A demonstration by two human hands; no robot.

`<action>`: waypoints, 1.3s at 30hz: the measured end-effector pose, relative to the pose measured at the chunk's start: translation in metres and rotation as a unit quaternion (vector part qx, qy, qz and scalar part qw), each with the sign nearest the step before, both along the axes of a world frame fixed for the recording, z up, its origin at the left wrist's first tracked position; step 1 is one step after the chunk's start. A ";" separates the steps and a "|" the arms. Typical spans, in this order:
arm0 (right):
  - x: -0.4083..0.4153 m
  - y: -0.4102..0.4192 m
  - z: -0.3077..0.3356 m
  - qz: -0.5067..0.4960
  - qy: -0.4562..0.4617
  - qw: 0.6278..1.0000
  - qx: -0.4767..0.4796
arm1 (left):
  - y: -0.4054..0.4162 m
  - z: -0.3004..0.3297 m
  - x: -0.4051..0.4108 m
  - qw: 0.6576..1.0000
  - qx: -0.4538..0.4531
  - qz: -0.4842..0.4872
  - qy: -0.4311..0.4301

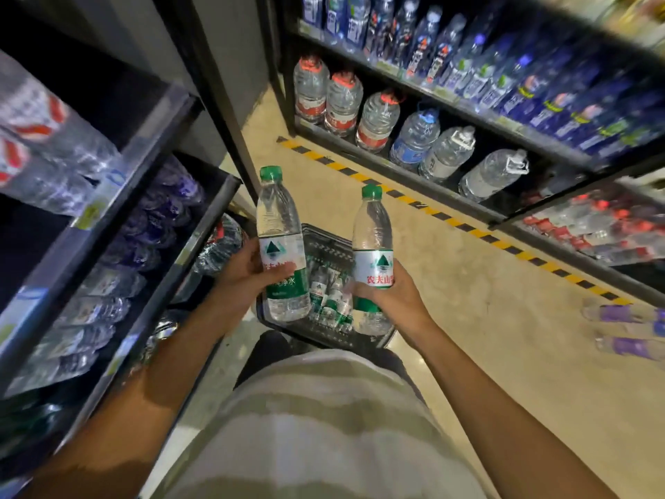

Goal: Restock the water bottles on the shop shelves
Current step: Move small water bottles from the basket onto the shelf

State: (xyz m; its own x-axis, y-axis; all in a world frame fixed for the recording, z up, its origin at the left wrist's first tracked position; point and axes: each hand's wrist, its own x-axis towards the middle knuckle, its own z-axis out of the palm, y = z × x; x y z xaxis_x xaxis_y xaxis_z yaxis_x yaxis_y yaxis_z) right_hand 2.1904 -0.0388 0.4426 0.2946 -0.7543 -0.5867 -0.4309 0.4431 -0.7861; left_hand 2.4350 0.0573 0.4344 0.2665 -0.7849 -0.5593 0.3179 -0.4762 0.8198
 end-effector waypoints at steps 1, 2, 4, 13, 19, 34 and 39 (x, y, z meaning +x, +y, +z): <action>-0.001 0.002 0.006 -0.007 -0.013 1.000 -0.005 | 0.005 0.005 -0.002 1.000 -0.011 -0.004 -0.007; -0.001 0.005 0.013 -0.012 -0.032 0.999 -0.007 | 0.009 0.010 -0.004 1.000 -0.020 -0.007 -0.015; -0.001 0.006 0.025 -0.023 -0.082 0.996 0.001 | 0.018 0.021 -0.010 0.999 -0.035 -0.008 -0.021; -0.011 0.011 0.076 0.101 -0.163 0.980 -0.047 | 0.069 0.085 -0.066 0.978 -0.110 0.157 -0.079; 0.003 0.035 0.104 0.232 -0.204 0.948 -0.076 | 0.132 0.127 -0.093 0.948 -0.115 0.270 -0.123; 0.144 0.160 0.132 0.452 -0.238 0.853 -0.107 | 0.325 0.155 -0.071 0.832 -0.076 0.493 -0.242; 0.184 0.192 0.125 0.467 -0.237 0.844 -0.115 | 0.363 0.148 -0.037 0.818 -0.061 0.504 -0.271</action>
State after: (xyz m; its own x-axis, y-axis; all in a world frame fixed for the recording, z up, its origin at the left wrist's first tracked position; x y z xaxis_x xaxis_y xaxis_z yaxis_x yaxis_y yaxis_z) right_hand 2.3743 0.1536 0.5679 0.9844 -0.1408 -0.1054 -0.1207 -0.1050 -0.9871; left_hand 2.3977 0.4202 0.5820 0.9953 -0.0556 -0.0793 0.0734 -0.1011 0.9922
